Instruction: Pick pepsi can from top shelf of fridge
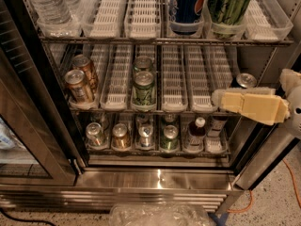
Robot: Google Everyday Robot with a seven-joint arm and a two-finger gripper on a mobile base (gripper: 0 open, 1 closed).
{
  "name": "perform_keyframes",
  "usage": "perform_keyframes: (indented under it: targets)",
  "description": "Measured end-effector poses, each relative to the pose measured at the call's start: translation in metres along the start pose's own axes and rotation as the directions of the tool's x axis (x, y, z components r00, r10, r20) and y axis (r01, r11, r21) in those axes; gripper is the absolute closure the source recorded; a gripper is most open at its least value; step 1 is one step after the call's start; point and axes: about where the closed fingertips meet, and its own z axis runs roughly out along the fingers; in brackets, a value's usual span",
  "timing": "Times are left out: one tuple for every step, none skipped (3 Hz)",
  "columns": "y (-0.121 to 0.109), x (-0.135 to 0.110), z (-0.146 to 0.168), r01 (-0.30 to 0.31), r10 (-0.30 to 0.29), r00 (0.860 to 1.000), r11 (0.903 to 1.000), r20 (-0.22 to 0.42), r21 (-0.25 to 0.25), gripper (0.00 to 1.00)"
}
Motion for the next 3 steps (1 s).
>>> perform_keyframes:
  targets:
    - [0.033, -0.009, 0.007, 0.067, -0.066, 0.997, 0.9976, 0.049, -0.019, 0.00]
    - [0.065, -0.011, 0.015, 0.087, -0.086, 0.991, 0.9961, 0.104, -0.010, 0.00]
    - [0.080, -0.013, 0.018, 0.055, -0.053, 0.981, 0.9985, 0.186, -0.004, 0.00]
